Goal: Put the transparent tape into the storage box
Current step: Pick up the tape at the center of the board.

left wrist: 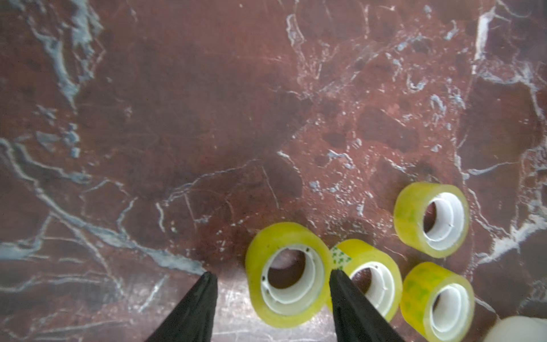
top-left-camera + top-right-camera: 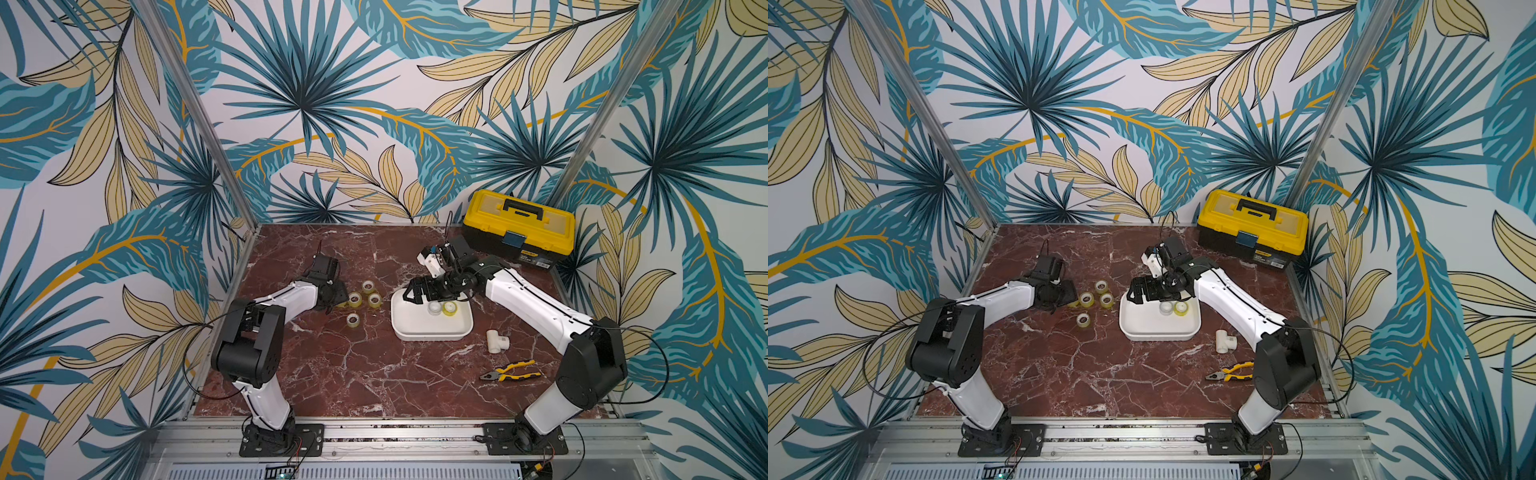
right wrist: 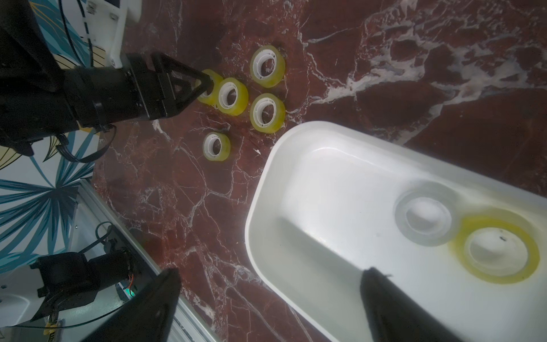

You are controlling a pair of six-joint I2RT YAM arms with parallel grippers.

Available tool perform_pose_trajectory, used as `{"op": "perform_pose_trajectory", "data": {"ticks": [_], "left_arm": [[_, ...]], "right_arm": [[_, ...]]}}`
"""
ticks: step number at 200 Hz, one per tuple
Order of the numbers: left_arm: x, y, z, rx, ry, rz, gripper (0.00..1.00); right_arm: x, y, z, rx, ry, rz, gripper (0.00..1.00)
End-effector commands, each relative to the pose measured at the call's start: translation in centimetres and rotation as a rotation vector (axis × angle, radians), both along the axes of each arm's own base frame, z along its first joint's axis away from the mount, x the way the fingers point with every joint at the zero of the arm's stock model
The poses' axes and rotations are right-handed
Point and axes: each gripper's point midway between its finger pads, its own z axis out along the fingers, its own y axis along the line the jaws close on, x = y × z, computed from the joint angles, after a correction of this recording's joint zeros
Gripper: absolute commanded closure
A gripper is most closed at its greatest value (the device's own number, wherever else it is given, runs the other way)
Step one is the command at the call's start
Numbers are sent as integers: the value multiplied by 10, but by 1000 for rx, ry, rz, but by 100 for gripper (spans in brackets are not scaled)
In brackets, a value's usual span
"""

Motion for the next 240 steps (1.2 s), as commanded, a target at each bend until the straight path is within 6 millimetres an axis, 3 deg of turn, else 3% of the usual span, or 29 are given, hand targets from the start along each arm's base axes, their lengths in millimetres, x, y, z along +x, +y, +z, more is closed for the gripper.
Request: {"op": "perform_pose_trajectory", "data": {"ticks": [1, 59, 89, 132, 185, 220, 240], "left_arm": [[15, -1, 21, -17, -69, 6, 36], [7, 8, -1, 2, -5, 24, 46], [-2, 13, -9, 17, 14, 31, 47], [3, 14, -24, 23, 30, 33, 48], [1, 16, -35, 38, 61, 43, 72], [-4, 18, -16, 42, 23, 40, 100], [-5, 19, -2, 43, -8, 35, 100]], "right_arm": [[4, 1, 0, -18, 0, -8, 0], [10, 1, -6, -41, 15, -22, 0], [10, 2, -9, -43, 26, -25, 0], [10, 3, -7, -34, 29, -30, 0], [7, -2, 2, -38, 4, -42, 0], [8, -3, 4, -41, -5, -46, 0], [8, -4, 6, -43, -11, -50, 0]]}}
